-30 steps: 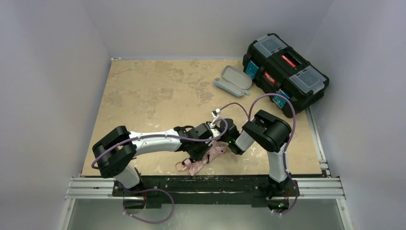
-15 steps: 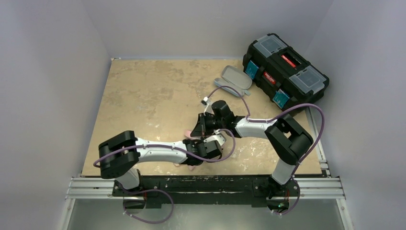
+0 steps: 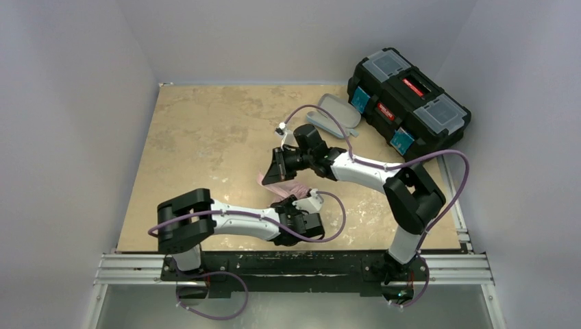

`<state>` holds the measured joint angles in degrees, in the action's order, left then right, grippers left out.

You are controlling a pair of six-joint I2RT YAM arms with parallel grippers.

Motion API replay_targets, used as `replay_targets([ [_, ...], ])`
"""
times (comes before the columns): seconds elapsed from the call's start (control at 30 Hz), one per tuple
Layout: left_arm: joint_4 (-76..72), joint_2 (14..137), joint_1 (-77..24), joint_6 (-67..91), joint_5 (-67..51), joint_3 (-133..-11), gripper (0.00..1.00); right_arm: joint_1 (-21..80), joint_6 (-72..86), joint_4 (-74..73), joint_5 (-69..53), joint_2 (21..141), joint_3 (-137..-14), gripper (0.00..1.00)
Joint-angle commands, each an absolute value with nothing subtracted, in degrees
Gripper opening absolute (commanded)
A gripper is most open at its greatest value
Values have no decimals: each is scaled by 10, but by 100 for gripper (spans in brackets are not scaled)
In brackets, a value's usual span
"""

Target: Put away the umbrella

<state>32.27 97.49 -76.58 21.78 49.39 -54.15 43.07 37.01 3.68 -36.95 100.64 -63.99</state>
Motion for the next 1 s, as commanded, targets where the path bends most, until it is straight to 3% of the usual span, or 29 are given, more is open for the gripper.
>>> replay_targets([
  [0.0, 363, 1015, -786, 263, 592, -608, 0, 430, 378, 31, -396, 1018, -685, 0],
  [0.27, 509, 1137, -808, 381, 669, -691, 0, 426, 416, 37, -398, 1046, -665, 0],
  [0.7, 582, 1271, -863, 436, 587, -763, 1, 383, 405, 183, -292, 1169, -452, 0],
  [0.97, 545, 1239, -869, 403, 528, -732, 40, 383, 454, 371, -259, 1185, -323, 0],
])
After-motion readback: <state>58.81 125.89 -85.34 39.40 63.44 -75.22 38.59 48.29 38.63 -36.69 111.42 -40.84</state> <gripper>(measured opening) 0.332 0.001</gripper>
